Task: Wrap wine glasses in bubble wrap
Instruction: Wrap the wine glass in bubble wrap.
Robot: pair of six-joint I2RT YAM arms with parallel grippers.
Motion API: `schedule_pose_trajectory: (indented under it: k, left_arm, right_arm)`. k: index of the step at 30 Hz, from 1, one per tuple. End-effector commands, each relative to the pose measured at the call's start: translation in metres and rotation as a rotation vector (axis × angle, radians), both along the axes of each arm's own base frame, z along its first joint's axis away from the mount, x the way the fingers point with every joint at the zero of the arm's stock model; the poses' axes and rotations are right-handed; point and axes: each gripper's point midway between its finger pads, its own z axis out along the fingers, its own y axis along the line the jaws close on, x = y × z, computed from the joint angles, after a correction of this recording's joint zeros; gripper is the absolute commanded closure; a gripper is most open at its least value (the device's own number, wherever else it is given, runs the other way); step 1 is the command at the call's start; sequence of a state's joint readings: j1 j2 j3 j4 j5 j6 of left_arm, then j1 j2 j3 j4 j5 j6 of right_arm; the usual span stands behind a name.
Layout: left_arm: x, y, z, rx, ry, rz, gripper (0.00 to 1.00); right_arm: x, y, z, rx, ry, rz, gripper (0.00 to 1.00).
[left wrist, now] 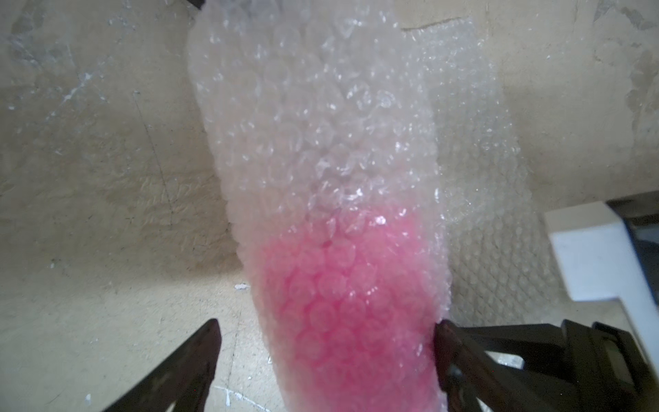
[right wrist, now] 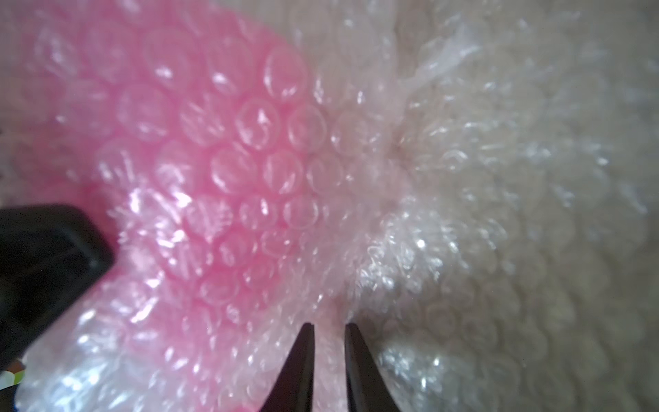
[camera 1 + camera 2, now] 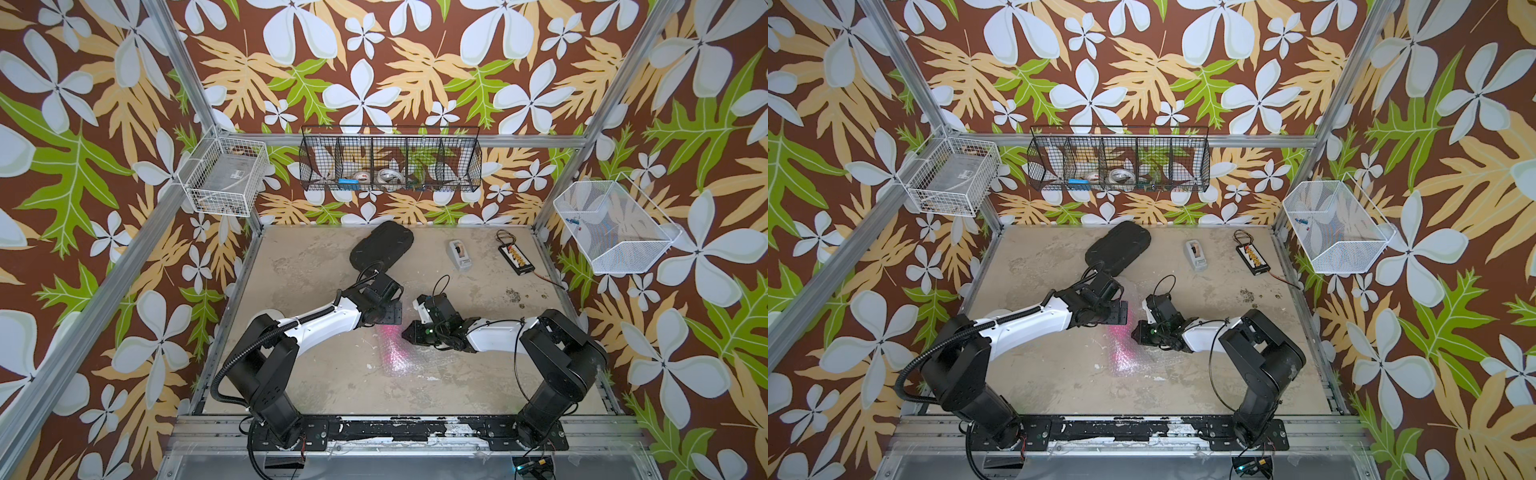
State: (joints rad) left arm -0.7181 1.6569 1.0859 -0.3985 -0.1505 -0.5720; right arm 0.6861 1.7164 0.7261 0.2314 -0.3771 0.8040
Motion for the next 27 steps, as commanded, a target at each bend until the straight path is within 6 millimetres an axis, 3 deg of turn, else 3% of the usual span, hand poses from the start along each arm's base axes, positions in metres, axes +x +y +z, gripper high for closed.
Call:
schedule_pose_trajectory:
  k: [1,9,13,19,27]
  left_arm:
    - [0.005,-0.002,-0.002,0.013,-0.016,-0.02,0.06]
    - [0.008,0.005,-0.01,0.041,-0.029,0.001,0.1]
    - [0.008,0.007,-0.01,0.043,-0.03,0.005,0.12]
    - [0.006,0.008,-0.013,0.039,-0.019,0.005,0.14]
    - [0.004,0.009,-0.016,0.04,-0.009,-0.01,0.14]
  right_arm:
    - [0.0,0.002,0.005,0.011,-0.012,0.008,0.79]
    - [0.004,0.003,0.027,-0.004,-0.054,0.04,0.78]
    - [0.019,-0.009,0.037,-0.088,-0.102,0.024,0.78]
    - [0.048,-0.021,0.027,-0.168,-0.125,-0.006,0.79]
    - [0.067,0.003,0.01,-0.147,-0.128,0.051,0.8]
